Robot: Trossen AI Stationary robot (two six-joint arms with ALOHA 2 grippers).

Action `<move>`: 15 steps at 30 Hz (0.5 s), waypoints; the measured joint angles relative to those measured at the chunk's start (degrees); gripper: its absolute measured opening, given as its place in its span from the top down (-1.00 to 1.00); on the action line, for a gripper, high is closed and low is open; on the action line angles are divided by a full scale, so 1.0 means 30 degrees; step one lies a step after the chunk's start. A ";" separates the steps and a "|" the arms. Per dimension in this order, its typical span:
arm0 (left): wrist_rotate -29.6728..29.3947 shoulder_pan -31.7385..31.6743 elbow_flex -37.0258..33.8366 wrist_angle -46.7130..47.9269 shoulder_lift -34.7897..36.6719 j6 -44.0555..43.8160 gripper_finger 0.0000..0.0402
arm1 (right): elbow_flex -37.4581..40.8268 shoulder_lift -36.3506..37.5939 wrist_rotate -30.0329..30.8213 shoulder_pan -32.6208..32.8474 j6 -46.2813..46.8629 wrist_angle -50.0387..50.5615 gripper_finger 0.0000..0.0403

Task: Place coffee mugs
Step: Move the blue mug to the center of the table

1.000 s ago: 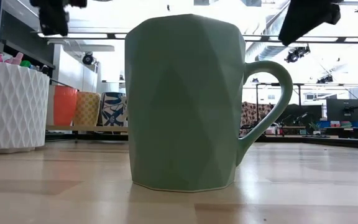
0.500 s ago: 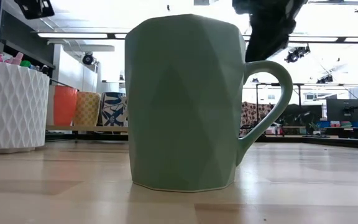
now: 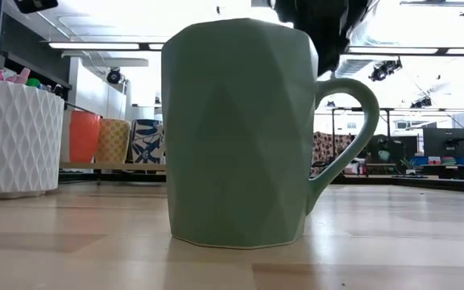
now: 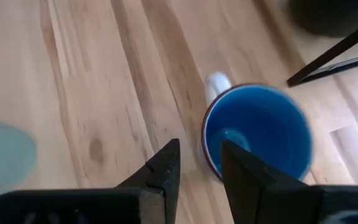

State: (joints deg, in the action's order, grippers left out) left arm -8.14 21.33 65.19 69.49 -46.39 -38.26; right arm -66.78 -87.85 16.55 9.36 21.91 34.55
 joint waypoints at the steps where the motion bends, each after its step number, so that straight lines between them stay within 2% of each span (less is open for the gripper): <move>1: -0.0069 0.0125 0.0000 -0.0001 -0.0052 -0.0158 0.62 | 0.0002 -0.0197 -0.0307 -0.0102 -0.0244 0.0053 0.54; 9: -0.0660 0.0728 -0.0007 0.0003 -0.0212 -0.0641 0.62 | 0.0029 -0.1579 -0.0618 -0.0268 -0.3413 -0.0195 0.54; 15: -0.1061 0.1067 -0.0007 0.0003 -0.0234 -0.1414 0.62 | 0.0029 -0.2189 -0.0637 -0.0394 -0.4386 -0.0209 0.54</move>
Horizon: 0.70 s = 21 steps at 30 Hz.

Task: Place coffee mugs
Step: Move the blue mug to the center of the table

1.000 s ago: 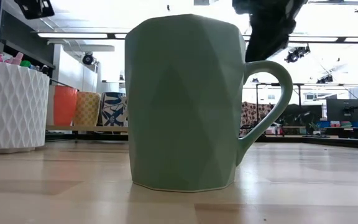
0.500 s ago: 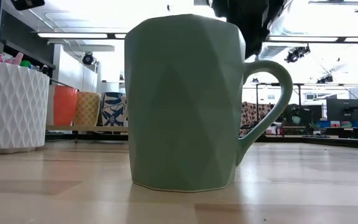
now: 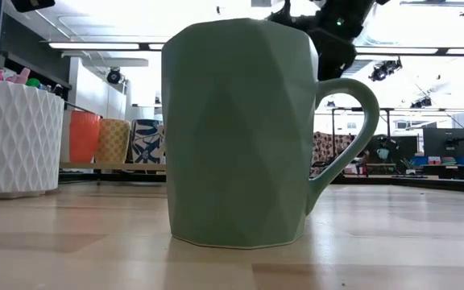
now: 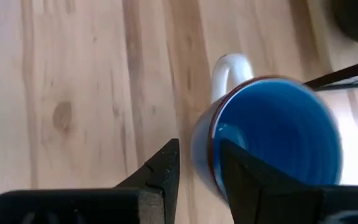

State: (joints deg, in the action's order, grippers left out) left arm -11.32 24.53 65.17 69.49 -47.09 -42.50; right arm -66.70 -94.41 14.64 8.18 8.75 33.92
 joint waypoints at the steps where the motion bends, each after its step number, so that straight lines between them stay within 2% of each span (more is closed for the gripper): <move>1: 0.0000 0.0043 0.0000 0.0000 0.0000 -0.0152 0.62 | 0.0000 -0.0024 0.0139 -0.0070 -0.0014 -0.0149 0.54; 6: -0.0010 0.0240 -0.0007 0.0000 -0.0168 -0.0634 0.62 | 0.0000 -0.0036 0.0602 -0.0166 -0.0390 -0.0618 0.54; 15: -0.0201 0.0255 -0.0015 -0.0007 -0.0767 -0.0787 0.62 | 0.0000 -0.0076 -0.0053 -0.0467 -0.1592 -0.0531 0.54; 21: -0.0433 0.0255 -0.0015 -0.0025 -0.1183 -0.0787 0.62 | 0.0022 -0.1034 -0.0114 -0.1061 -0.1604 -0.0551 0.54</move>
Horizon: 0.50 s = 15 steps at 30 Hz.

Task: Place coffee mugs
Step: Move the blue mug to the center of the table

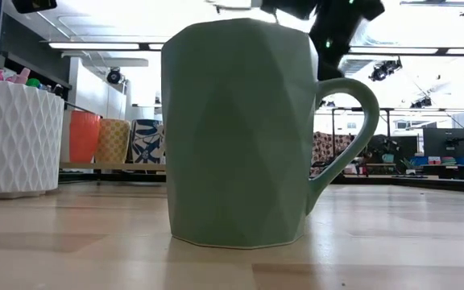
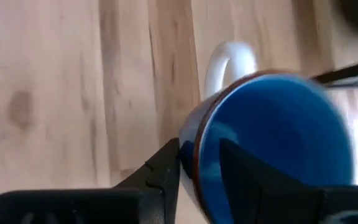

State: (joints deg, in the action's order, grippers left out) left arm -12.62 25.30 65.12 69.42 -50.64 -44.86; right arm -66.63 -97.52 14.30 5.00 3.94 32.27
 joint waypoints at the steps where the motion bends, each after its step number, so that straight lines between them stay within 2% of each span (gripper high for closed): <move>1: 0.0000 0.0000 0.0000 -0.0049 -0.0082 -0.0003 0.62 | 0.0005 -0.0236 -0.0074 -0.0082 0.0011 0.0071 0.54; 15: -0.0007 0.0000 0.0000 -0.0130 -0.0274 0.0000 0.62 | 0.0007 -0.1049 -0.0312 -0.0299 0.1098 -0.0247 0.55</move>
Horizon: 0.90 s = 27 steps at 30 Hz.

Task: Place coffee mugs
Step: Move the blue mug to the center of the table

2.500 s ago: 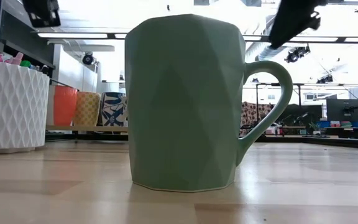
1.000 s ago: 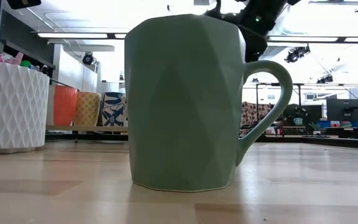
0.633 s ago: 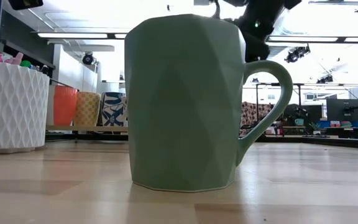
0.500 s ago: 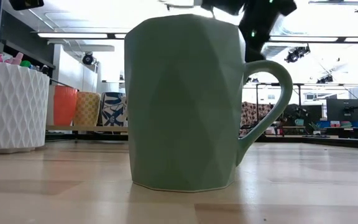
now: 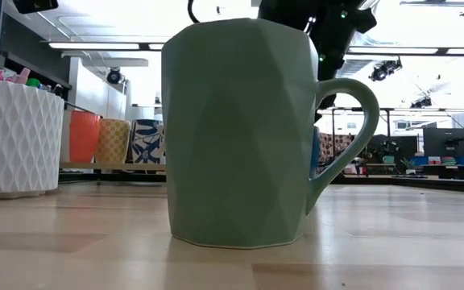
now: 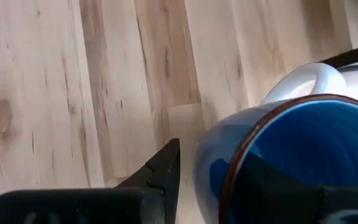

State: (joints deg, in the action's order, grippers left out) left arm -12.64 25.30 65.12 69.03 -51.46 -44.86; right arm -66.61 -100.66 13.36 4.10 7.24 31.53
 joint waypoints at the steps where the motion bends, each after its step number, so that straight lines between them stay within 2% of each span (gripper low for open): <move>1: 0.0000 0.0000 0.0000 -0.0005 -0.0005 0.0005 0.62 | 0.0000 0.0000 -0.0013 0.0000 0.0150 0.0000 0.57; 9: -0.0494 0.0000 0.0000 -0.0005 0.0000 0.0153 0.62 | 0.0000 0.0015 -0.1005 0.0000 0.0633 -0.1229 0.95; 19: -0.0779 0.0000 0.0000 -0.0005 -0.0007 0.0161 0.62 | -0.1636 0.0015 -0.1416 0.0007 0.0394 -0.4313 0.99; 27: -0.4821 -0.0089 0.0007 -0.0196 -0.0570 0.1120 0.62 | -0.3800 0.0015 -0.1743 0.0397 -0.0873 -0.4361 0.99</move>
State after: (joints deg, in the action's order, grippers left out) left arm -27.11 25.03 65.14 68.44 -53.17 -41.50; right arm -78.01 -100.62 8.14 5.29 4.62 18.45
